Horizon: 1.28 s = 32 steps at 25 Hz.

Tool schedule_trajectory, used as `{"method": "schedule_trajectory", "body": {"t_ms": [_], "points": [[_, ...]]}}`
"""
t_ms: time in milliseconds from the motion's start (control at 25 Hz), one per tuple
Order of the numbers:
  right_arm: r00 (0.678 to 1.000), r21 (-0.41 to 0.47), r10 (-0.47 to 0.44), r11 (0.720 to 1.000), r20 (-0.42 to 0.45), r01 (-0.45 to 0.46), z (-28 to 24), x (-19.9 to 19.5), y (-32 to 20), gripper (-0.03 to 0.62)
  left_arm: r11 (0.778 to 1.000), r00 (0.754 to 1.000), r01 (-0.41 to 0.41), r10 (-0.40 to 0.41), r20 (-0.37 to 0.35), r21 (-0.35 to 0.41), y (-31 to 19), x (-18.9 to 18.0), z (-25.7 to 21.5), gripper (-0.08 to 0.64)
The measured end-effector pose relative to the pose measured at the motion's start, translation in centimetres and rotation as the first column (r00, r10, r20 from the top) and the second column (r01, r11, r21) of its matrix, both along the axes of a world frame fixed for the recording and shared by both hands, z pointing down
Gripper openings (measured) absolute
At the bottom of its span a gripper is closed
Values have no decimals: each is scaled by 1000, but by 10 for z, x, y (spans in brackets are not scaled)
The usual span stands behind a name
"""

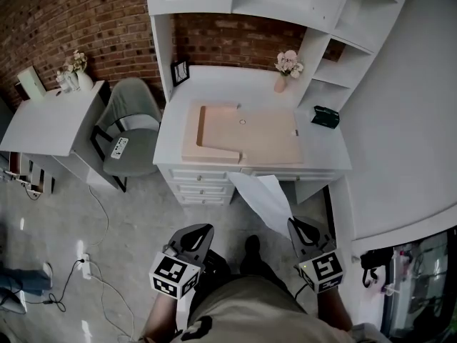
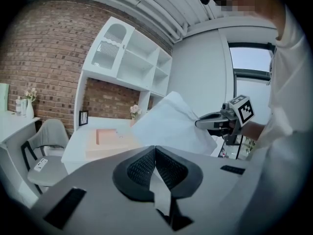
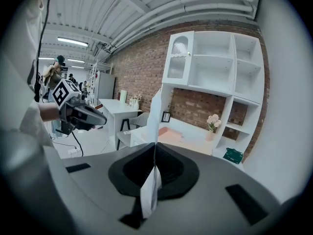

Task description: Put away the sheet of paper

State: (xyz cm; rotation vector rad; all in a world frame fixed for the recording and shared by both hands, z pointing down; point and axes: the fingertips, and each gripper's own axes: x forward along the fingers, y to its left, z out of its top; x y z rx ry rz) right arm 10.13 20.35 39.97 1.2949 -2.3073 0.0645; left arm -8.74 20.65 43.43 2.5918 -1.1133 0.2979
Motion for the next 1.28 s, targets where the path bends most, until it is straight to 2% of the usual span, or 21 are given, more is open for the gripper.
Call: {"method": "schedule_trajectory", "body": {"t_ms": [240, 640, 1280], "points": [[1000, -8, 3, 1000, 14, -3, 2, 8, -17, 28, 1000, 1000, -16, 17, 17, -20, -16, 11, 1, 17], [999, -51, 30, 998, 37, -28, 14, 41, -44, 28, 994, 996, -77, 79, 33, -72, -42, 55, 9, 17], [991, -37, 66, 997, 118, -62, 24, 120, -134, 28, 992, 987, -112, 117, 110, -50, -124, 131, -2, 17]]}}
